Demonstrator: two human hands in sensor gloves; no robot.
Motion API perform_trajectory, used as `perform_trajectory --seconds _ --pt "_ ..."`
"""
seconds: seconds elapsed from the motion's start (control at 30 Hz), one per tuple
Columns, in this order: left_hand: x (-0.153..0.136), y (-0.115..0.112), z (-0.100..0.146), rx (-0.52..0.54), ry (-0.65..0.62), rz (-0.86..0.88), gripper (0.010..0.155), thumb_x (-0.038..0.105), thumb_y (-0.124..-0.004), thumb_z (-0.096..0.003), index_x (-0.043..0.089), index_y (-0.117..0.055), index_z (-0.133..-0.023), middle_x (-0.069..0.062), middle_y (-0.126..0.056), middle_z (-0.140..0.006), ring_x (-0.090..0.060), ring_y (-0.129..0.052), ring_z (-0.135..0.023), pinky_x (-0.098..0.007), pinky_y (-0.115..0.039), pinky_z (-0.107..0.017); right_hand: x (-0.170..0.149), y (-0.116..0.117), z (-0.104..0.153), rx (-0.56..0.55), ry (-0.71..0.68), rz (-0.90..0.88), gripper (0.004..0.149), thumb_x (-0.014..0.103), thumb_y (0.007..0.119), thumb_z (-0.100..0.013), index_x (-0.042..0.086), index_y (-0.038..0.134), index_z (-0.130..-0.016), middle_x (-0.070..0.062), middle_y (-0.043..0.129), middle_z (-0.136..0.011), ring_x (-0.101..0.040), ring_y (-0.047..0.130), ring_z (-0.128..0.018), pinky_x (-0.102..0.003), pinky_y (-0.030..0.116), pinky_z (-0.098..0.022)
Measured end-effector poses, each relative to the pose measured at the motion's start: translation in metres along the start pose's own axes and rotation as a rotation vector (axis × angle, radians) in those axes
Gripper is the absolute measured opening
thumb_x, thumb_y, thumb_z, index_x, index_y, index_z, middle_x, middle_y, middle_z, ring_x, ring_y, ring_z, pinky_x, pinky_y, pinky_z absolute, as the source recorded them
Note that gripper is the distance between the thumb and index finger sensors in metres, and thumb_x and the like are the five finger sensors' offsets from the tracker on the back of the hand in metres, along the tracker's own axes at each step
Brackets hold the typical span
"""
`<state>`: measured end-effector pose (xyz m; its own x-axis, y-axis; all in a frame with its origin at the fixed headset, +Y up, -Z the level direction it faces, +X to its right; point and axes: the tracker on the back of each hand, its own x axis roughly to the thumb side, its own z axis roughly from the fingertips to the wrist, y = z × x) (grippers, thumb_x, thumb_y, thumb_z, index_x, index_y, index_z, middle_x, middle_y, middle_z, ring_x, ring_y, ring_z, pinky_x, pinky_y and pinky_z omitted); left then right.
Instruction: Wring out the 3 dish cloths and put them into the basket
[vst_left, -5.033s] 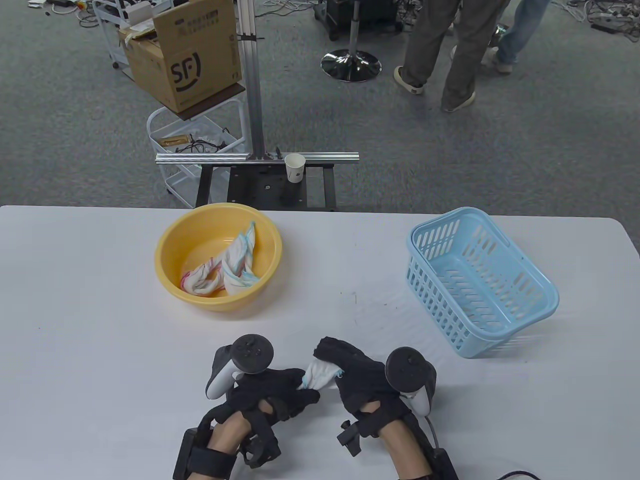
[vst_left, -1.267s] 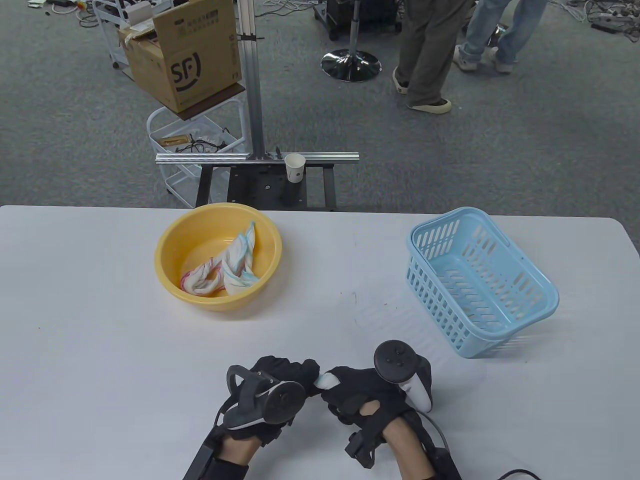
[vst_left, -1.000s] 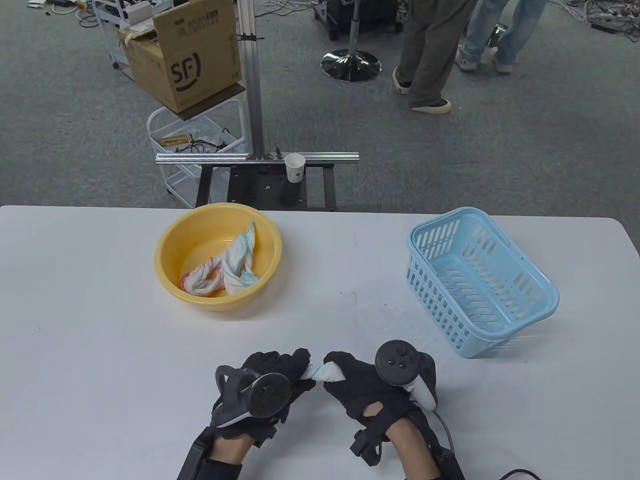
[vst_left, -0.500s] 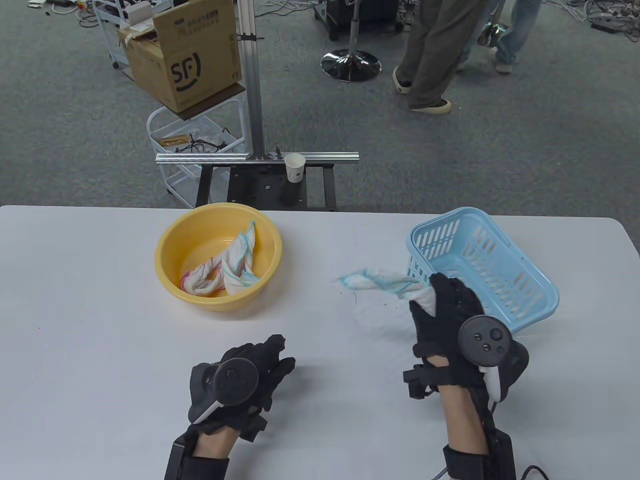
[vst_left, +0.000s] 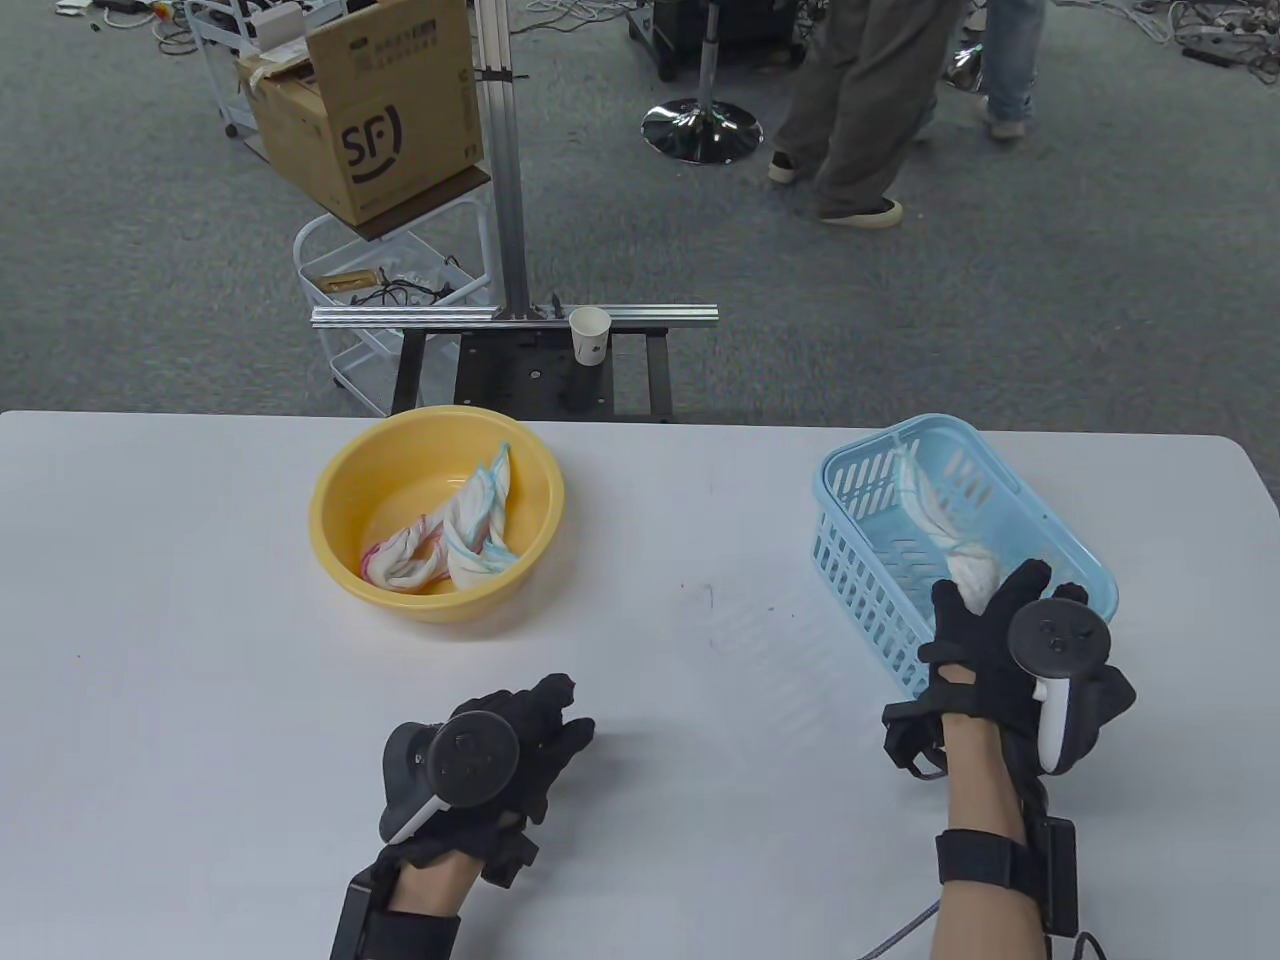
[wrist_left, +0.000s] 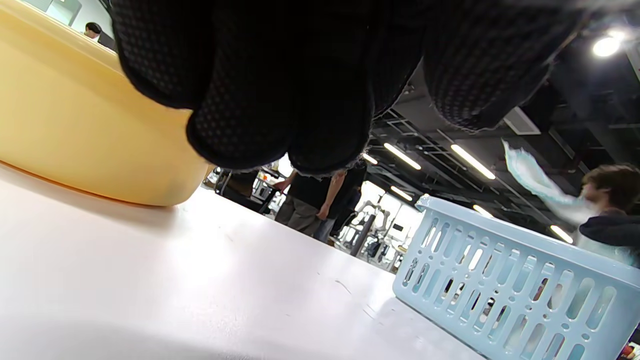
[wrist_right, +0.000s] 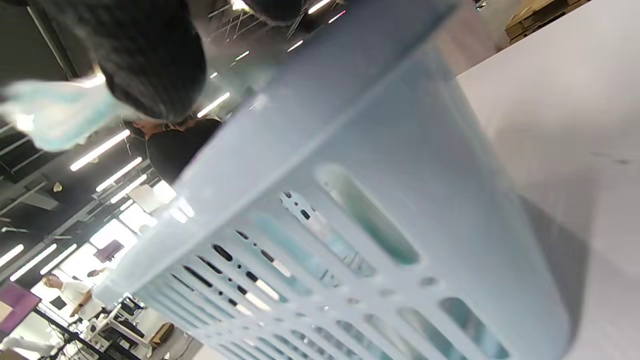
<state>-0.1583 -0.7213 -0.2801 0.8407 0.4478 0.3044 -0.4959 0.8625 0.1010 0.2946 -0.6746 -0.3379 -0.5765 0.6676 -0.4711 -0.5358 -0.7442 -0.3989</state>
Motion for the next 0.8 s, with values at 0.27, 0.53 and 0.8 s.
perform_trajectory --seconds 0.27,0.53,0.8 --pt "0.000 0.000 0.000 -0.014 0.011 0.004 0.063 0.054 -0.089 -0.0403 0.019 -0.080 -0.091 0.004 -0.102 -0.067 -0.025 -0.105 -0.050 -0.050 -0.082 -0.053 0.010 0.003 0.012 -0.017 -0.129 0.033 0.085 0.060 0.080 -0.050 0.025 0.033 -0.111 -0.014 0.017 -0.117 -0.044 0.010 -0.107 -0.072 0.009 -0.071" --pt "-0.006 0.000 0.001 -0.021 0.055 -0.027 0.068 0.056 -0.087 -0.0408 0.021 -0.074 -0.098 0.004 -0.098 -0.077 -0.027 -0.103 -0.060 -0.051 -0.079 -0.058 0.040 0.027 0.050 -0.016 -0.446 0.152 0.083 0.063 0.077 -0.051 0.024 0.035 -0.111 -0.016 0.022 -0.117 -0.047 0.019 -0.107 -0.073 0.017 -0.070" --pt "-0.016 0.001 0.001 -0.032 0.139 -0.063 0.079 0.060 -0.084 -0.0418 0.031 -0.055 -0.109 0.006 -0.071 -0.105 -0.028 -0.080 -0.094 -0.056 -0.064 -0.072 0.054 0.067 0.092 0.037 -0.718 0.195 0.084 0.066 0.075 -0.051 0.024 0.034 -0.111 -0.015 0.024 -0.118 -0.047 0.024 -0.108 -0.074 0.021 -0.070"
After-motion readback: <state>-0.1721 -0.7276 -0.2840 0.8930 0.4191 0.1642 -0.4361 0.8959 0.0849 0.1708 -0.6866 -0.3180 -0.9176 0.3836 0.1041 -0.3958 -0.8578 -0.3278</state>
